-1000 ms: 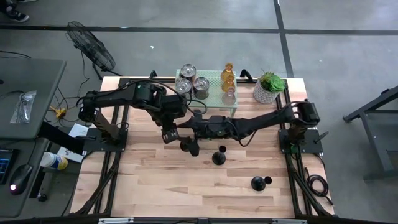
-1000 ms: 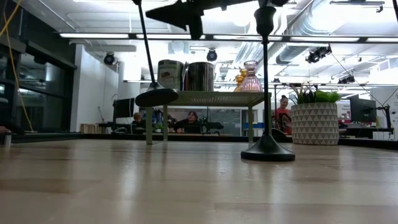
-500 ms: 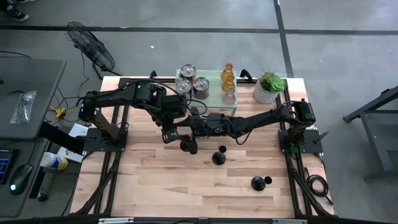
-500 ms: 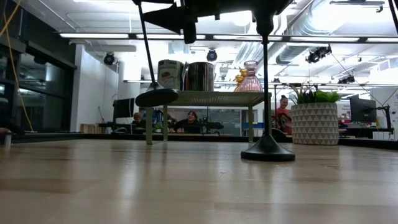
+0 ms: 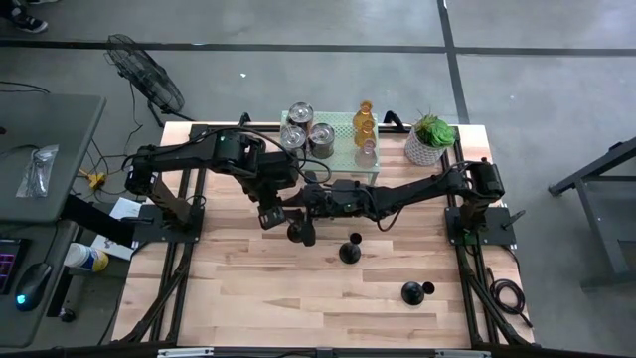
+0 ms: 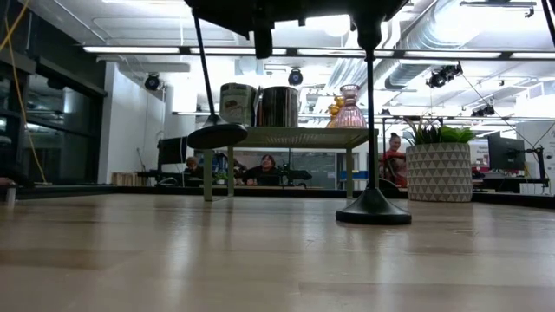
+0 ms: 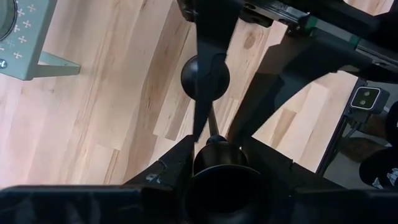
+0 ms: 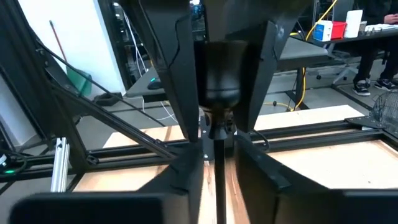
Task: Pick & Place candle stick holders
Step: Put the left black candle holder on the shelf
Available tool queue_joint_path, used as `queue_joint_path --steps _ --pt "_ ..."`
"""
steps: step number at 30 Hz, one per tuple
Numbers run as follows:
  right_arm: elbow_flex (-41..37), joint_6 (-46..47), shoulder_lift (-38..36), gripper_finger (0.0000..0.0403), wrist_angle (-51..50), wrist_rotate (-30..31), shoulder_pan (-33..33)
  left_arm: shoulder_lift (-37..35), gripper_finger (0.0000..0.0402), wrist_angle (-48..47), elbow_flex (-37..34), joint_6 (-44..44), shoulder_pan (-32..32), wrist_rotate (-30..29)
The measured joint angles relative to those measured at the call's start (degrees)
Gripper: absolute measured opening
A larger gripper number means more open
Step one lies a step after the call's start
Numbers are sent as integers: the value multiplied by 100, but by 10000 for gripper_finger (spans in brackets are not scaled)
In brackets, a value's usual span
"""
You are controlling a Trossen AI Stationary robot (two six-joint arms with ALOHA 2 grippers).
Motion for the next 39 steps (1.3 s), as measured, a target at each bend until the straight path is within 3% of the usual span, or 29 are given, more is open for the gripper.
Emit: queue_joint_path --steps 9,18,31,35,39 --pt "0 -10 0 10 13 -162 -6 0 118 1 0 2 -3 -1" --pt "0 30 0 13 13 -257 -9 0 119 13 0 11 -7 -10" --pt "0 62 13 99 2 -290 -4 0 119 195 -1 9 0 -45" --pt "0 89 13 92 2 -305 -4 0 119 204 -2 19 0 -43" --pt "0 331 17 45 9 -277 -39 0 119 209 -2 34 0 -26"
